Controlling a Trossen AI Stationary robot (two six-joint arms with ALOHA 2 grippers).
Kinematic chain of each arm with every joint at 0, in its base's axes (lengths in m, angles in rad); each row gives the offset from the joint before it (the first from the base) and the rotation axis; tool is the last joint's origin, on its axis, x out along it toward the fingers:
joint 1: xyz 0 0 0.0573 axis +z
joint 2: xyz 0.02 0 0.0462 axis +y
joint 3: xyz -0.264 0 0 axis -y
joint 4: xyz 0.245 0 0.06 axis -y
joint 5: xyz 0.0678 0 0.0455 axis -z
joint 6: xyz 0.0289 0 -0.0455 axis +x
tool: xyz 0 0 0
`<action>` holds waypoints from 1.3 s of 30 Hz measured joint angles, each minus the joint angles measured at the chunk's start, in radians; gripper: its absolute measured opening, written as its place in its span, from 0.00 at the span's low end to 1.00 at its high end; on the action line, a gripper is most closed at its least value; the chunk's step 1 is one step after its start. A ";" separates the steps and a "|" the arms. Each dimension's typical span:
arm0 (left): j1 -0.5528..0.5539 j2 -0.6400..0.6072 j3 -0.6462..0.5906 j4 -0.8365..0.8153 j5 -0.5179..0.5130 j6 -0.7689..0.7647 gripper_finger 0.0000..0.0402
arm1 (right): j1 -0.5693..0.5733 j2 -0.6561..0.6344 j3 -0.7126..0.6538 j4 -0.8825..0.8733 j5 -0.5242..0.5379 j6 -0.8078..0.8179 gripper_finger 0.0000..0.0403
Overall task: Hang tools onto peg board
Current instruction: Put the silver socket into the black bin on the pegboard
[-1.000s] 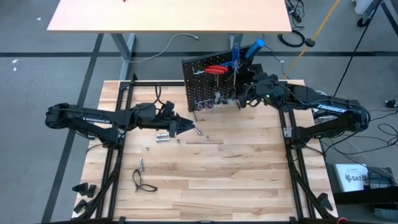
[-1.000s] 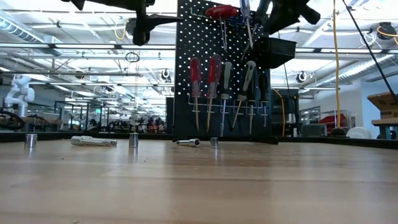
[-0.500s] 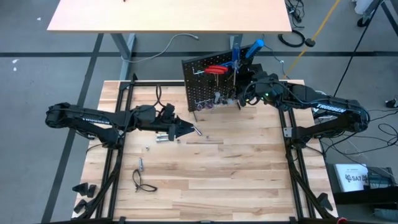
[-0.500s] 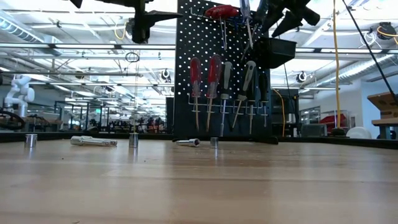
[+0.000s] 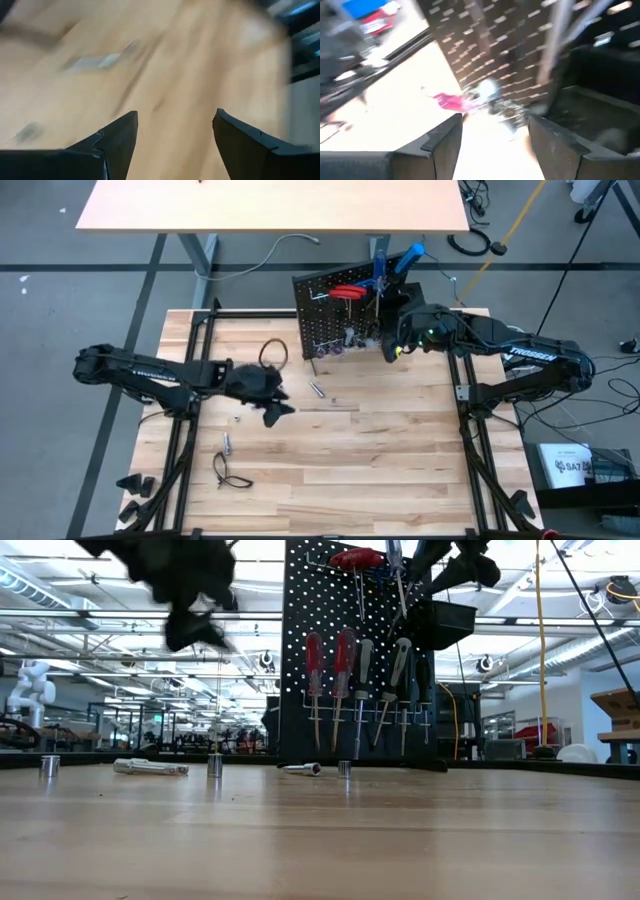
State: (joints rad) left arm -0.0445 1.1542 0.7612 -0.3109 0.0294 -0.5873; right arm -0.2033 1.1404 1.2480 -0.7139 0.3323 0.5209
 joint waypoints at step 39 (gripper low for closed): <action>-0.138 0.432 -0.128 0.194 -0.377 0.254 0.64 | 0.448 0.311 0.000 0.370 0.109 -0.008 0.54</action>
State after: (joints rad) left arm -0.1826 1.5859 0.6336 -0.1167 -0.3473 -0.3328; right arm 0.2443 1.4509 1.2476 -0.3442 0.4412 0.5129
